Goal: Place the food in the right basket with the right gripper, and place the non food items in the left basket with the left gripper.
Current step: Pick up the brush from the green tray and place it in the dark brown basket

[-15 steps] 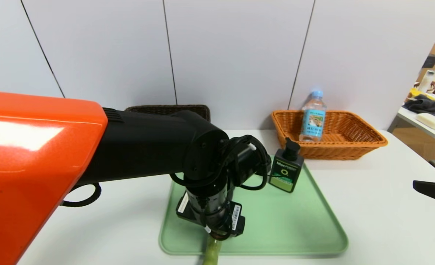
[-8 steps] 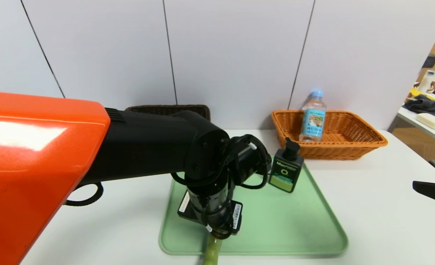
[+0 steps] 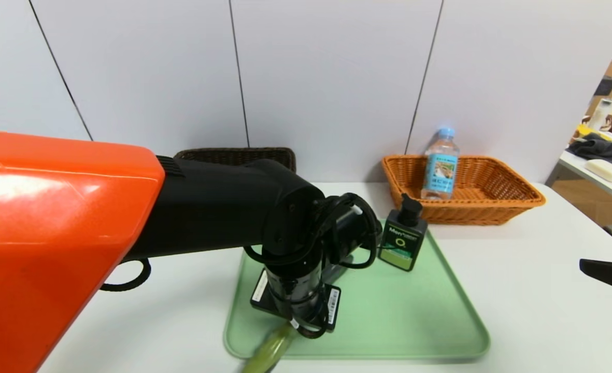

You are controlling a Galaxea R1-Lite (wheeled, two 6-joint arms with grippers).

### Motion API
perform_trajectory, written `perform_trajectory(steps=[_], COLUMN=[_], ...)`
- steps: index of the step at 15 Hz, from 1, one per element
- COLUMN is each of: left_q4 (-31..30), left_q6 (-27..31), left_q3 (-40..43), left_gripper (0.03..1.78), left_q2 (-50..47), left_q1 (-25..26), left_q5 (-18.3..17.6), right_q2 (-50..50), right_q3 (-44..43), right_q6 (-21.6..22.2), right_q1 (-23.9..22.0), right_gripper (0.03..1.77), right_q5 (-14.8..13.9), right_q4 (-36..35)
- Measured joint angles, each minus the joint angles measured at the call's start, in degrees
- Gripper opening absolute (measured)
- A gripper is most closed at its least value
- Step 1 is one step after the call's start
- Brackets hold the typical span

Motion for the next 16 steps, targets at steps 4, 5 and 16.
perform_trajectory(steps=[4,5,16], left_q4=[-0.3,-0.7,-0.6], left_q6=[0.0,0.0,-3.0], left_q3=[0.2,0.4,0.4], left_gripper=[0.33,0.33,0.33], left_q2=[0.0,0.0,-7.3], left_q1=[0.0,0.0,-0.3], left_q5=[0.1,0.1,0.0], right_q2=[-0.4,-0.5,-0.8], right_q3=[-0.2,-0.3,0.1], right_q6=[0.0,0.0,0.0], right_q1=[0.0,0.0,0.0], right_gripper=[1.7,1.7,1.7], right_q5=[0.0,0.0,0.0], right_q4=[0.0,0.0,0.0])
